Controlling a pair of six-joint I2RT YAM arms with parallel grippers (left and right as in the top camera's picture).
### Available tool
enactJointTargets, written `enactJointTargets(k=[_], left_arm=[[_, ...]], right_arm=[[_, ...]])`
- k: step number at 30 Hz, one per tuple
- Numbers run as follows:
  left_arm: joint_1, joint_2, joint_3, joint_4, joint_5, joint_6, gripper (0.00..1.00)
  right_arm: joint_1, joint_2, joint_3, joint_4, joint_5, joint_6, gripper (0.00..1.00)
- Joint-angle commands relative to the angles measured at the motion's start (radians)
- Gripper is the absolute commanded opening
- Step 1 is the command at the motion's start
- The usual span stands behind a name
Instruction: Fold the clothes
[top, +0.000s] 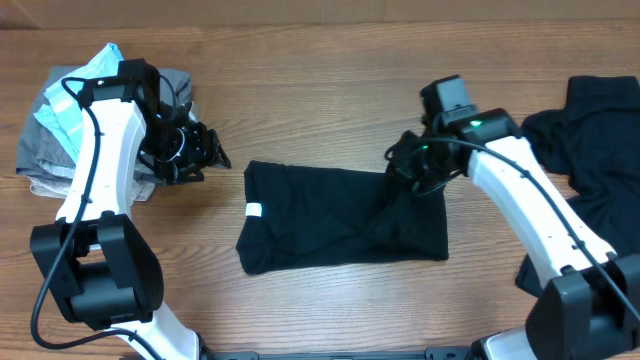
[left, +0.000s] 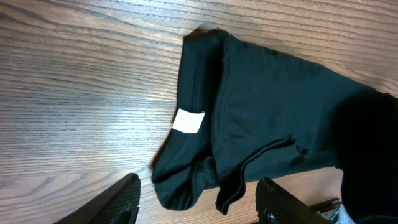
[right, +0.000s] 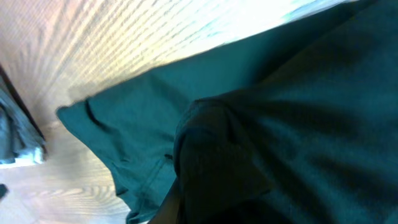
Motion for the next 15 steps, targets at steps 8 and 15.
enactJointTargets(k=[8, 15], left_arm=[[-0.001, -0.004, -0.003, -0.016, -0.007, 0.019, 0.62], [-0.001, -0.004, -0.003, -0.015, -0.025, 0.019, 0.63]], right_arm=[[0.123, 0.11, -0.005, 0.098, 0.027, 0.009, 0.09], [0.139, 0.139, 0.008, 0.153, -0.151, -0.222, 0.7]])
